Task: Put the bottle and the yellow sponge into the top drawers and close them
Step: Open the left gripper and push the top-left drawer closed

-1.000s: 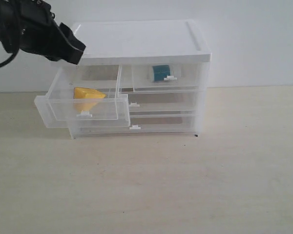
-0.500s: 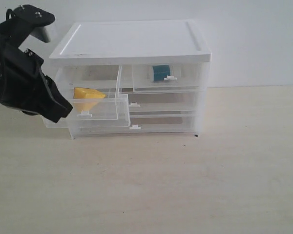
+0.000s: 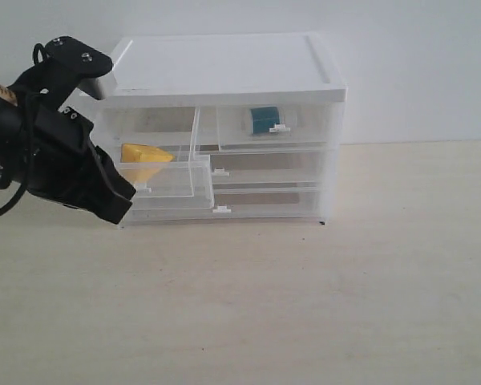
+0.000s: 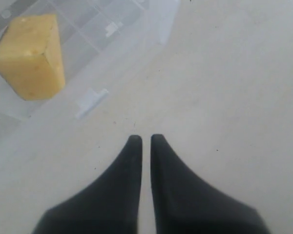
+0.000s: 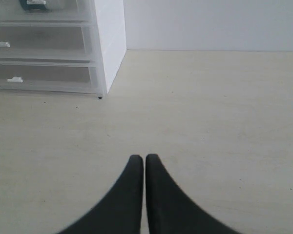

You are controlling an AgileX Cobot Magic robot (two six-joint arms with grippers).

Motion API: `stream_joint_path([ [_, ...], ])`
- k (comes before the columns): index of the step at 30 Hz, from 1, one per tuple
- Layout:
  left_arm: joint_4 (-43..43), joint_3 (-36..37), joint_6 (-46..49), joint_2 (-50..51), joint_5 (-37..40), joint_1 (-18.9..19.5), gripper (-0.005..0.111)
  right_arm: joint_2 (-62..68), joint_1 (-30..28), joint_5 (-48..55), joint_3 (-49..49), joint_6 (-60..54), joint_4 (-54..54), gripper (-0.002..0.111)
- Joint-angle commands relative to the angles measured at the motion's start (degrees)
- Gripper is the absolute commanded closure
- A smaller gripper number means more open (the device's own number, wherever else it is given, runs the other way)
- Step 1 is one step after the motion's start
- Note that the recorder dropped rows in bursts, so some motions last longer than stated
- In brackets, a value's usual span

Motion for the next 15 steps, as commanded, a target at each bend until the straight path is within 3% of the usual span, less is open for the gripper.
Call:
stream_joint_path([
  [1,0.4,0.1,-0.7,2.2,-3.4,-0.2,0.103,-0.3,0.0,-0.1,0.0,-0.1,-0.2,0.108],
  [8,0.4,0.1,-0.7,2.7,-10.8,-0.2,0.103,-0.3,0.0,-0.1,0.0,-0.1,-0.2,0.108],
  [15,2.0,0.1,-0.7,4.1,-13.2,-0.2,0.103,-0.3,0.0,-0.1,0.0,-0.1,-0.2,0.108],
])
